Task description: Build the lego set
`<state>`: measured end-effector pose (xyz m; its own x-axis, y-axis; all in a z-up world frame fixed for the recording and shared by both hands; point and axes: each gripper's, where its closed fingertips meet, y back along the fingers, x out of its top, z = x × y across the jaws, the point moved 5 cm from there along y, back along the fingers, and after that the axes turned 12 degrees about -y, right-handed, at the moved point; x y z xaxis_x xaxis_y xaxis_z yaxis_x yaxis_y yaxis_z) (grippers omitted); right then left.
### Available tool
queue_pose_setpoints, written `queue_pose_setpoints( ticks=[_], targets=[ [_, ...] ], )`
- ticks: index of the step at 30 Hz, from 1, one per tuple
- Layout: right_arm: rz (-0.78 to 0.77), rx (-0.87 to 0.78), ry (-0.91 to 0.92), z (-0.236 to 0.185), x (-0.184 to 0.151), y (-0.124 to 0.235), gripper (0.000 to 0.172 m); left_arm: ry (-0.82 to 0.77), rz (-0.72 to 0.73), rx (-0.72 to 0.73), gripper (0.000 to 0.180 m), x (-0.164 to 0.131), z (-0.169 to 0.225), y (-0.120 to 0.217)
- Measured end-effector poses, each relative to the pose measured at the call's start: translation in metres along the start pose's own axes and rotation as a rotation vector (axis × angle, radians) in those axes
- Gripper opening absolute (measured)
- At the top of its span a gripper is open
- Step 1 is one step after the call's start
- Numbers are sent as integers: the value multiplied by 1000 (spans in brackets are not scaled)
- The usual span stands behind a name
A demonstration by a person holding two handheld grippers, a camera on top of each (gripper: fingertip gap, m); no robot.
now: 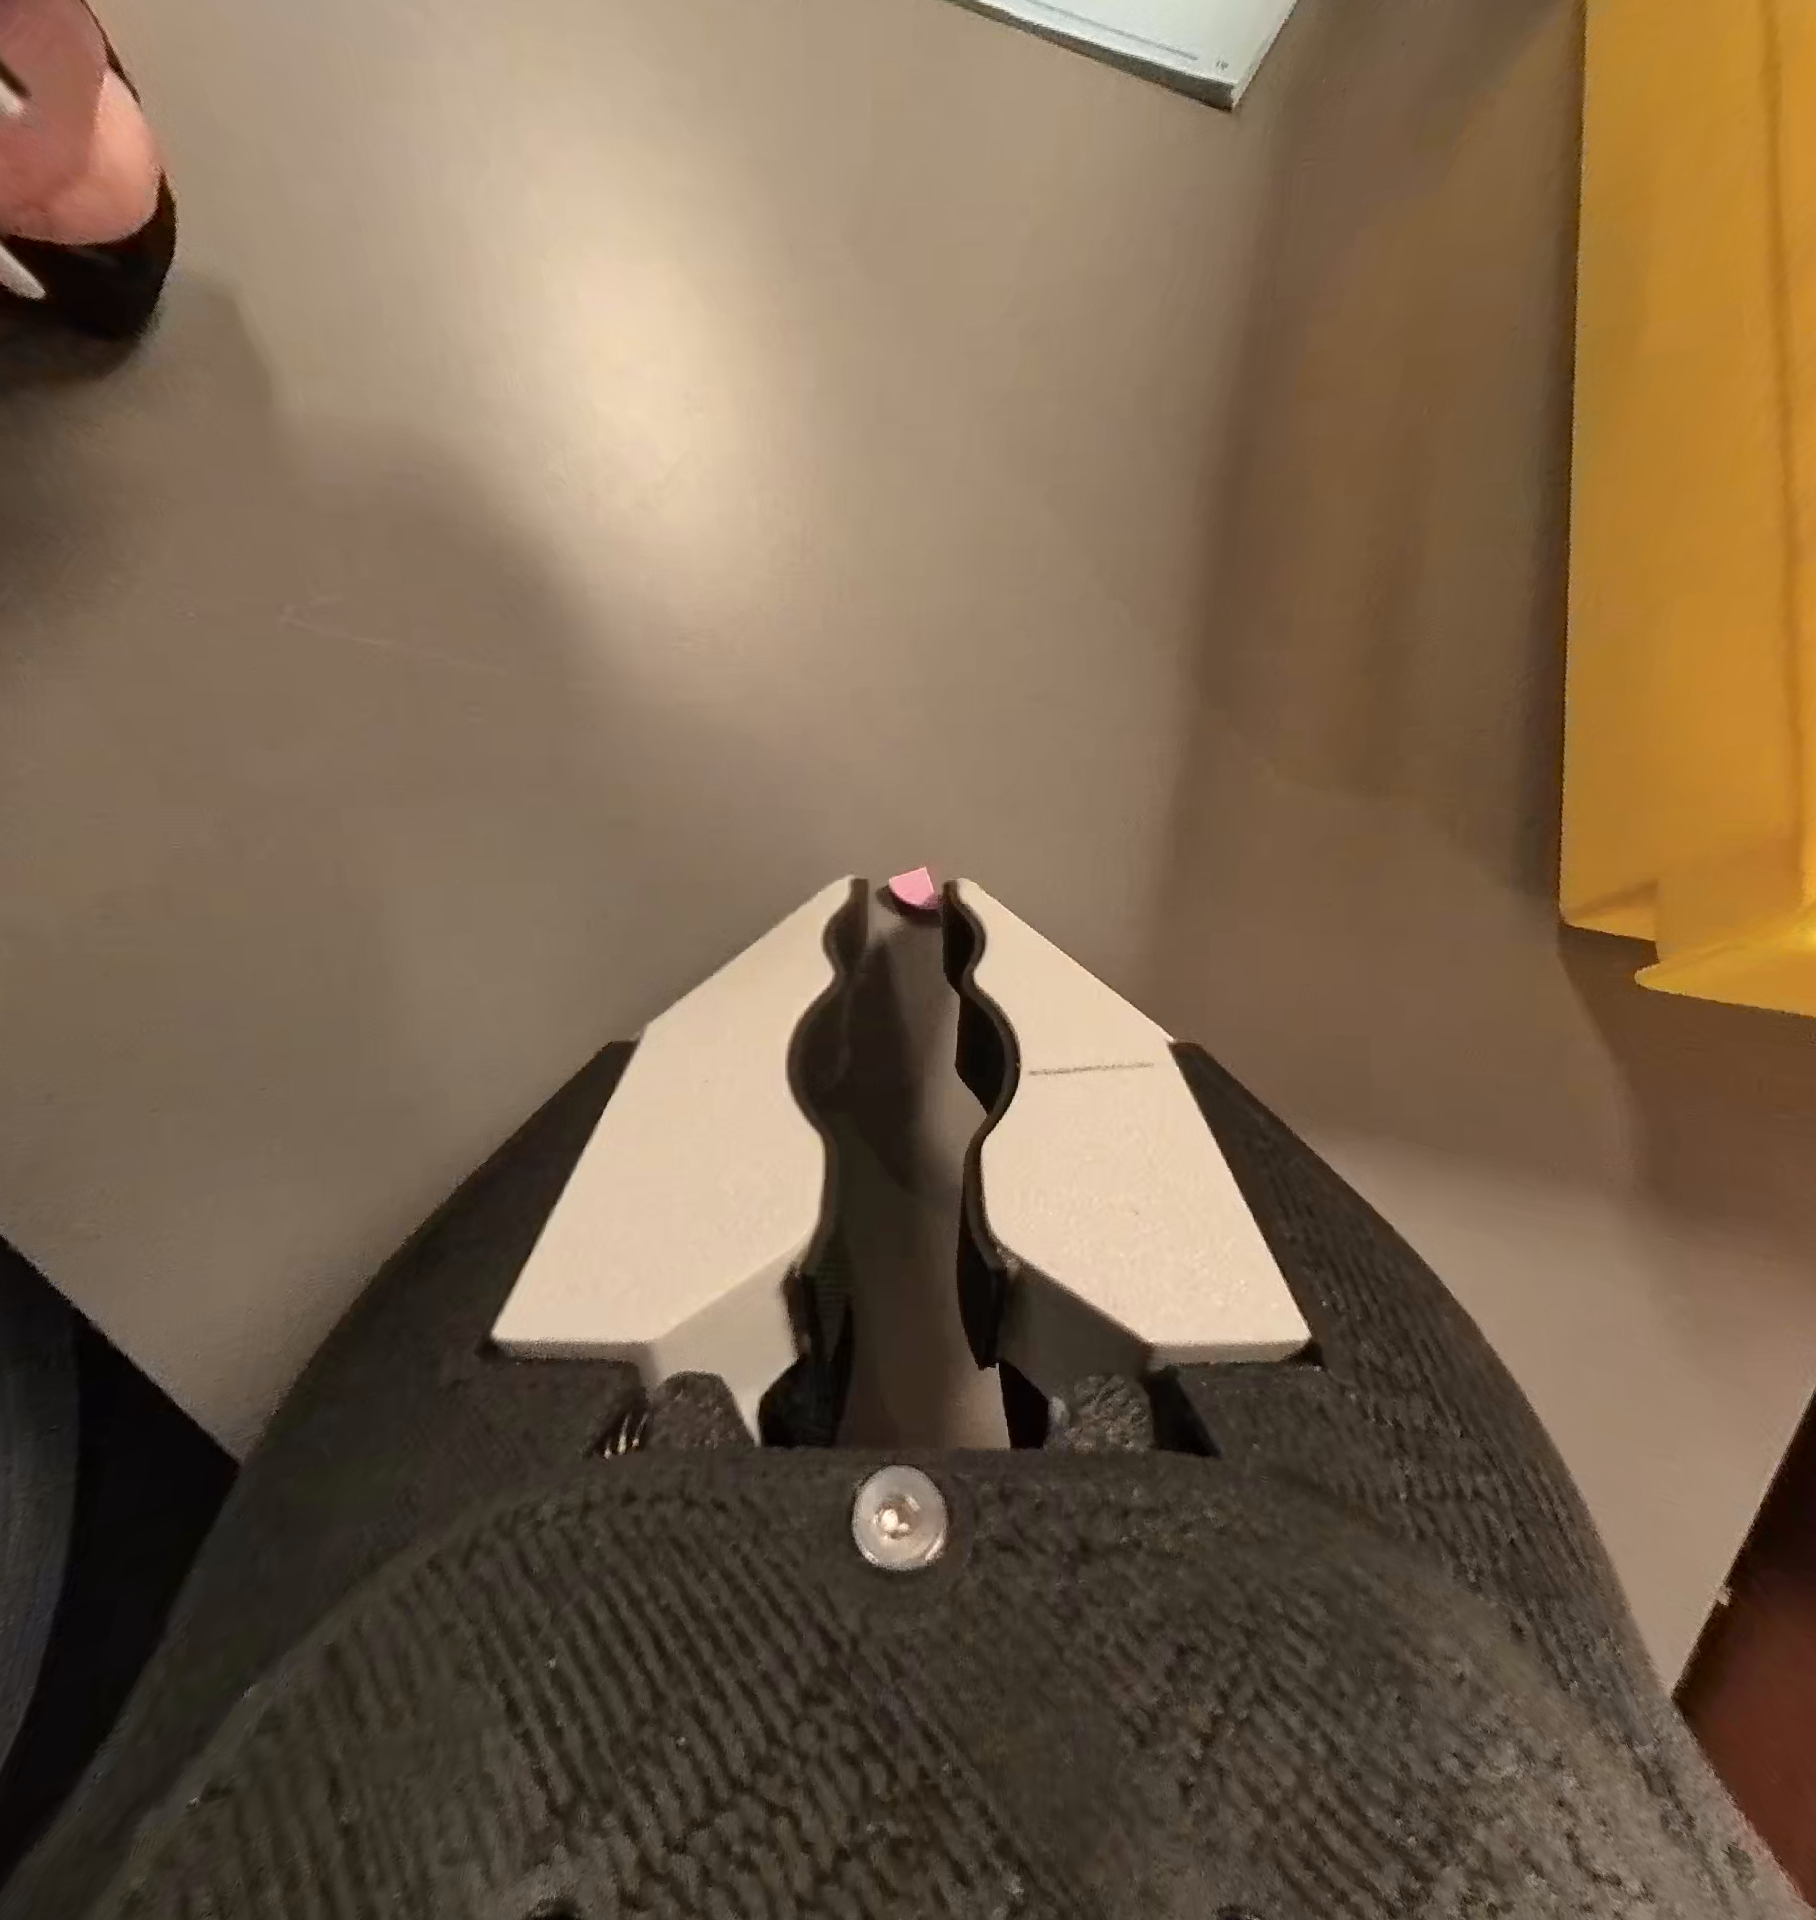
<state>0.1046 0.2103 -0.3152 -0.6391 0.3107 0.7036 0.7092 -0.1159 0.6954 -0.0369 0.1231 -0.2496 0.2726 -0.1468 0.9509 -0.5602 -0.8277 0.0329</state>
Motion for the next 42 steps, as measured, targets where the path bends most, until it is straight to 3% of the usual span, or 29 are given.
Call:
queue_pose_setpoints(
  ticks=[3,10,13,19,26,31,37,42],
  targets=[
    [-1,-7,-2,2,1,-1,2,3,3,-12,69,0,1,0],
    [-7,11,16,2,1,-1,0,8,15,-41,69,1,4,-1],
    [-15,29,-2,0,2,-2,12,12,16,-47,69,1,4,-1],
    [21,-4,-16,4,9,-9,19,16,13,-66,69,0,6,-2],
    [35,-81,-37,14,16,-14,20,18,9,-75,69,-1,7,-2],
    [38,-222,-66,34,17,-10,16,20,9,-80,69,-1,7,-2],
    [75,-100,-150,25,19,-9,21,22,7,-85,69,-1,7,-2],
    [59,-124,-122,22,18,-16,17,23,7,-89,69,-1,8,-2]
  ],
)
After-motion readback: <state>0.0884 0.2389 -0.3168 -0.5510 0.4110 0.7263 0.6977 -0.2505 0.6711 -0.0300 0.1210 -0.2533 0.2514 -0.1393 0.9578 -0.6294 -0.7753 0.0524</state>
